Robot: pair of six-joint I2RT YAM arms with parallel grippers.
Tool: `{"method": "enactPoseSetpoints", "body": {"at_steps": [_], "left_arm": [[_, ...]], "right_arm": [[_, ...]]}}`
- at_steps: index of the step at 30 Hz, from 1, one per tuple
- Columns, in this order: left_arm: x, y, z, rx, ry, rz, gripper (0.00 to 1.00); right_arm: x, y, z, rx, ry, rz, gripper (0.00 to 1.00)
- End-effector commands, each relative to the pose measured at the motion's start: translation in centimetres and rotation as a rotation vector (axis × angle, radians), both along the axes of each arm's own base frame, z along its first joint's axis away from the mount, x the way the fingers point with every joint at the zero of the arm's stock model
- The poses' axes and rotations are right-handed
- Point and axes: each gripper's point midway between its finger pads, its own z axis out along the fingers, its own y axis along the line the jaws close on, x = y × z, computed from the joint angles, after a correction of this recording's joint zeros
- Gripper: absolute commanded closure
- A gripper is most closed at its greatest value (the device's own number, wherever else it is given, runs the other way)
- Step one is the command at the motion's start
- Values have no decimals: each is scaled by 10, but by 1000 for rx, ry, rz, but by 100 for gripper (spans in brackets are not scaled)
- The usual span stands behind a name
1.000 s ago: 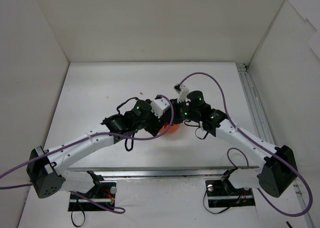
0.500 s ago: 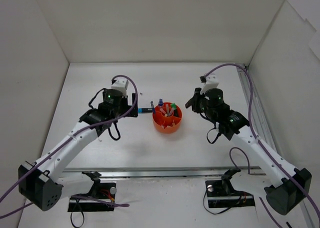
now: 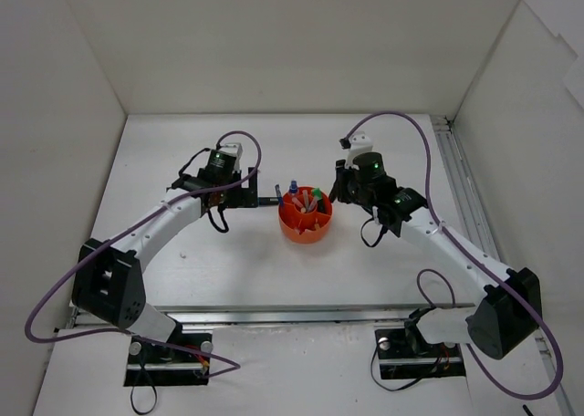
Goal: Sort the stationery into containers
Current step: Place the pen in the storage box.
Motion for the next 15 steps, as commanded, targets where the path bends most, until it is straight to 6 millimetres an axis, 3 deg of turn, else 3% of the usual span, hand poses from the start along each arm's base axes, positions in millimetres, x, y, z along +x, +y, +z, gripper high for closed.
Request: {"method": "enactPoseSetpoints", "body": {"at_steps": [1, 5, 15], "left_arm": [[19, -5, 28, -75, -71, 4, 0], [24, -8, 15, -89, -42, 9, 0], [35, -13, 0, -95, 29, 30, 0]], "right_arm": [[14, 18, 45, 115, -123, 45, 100], [12, 28, 34, 137, -84, 82, 100], [20, 23, 11, 93, -49, 43, 100]]}}
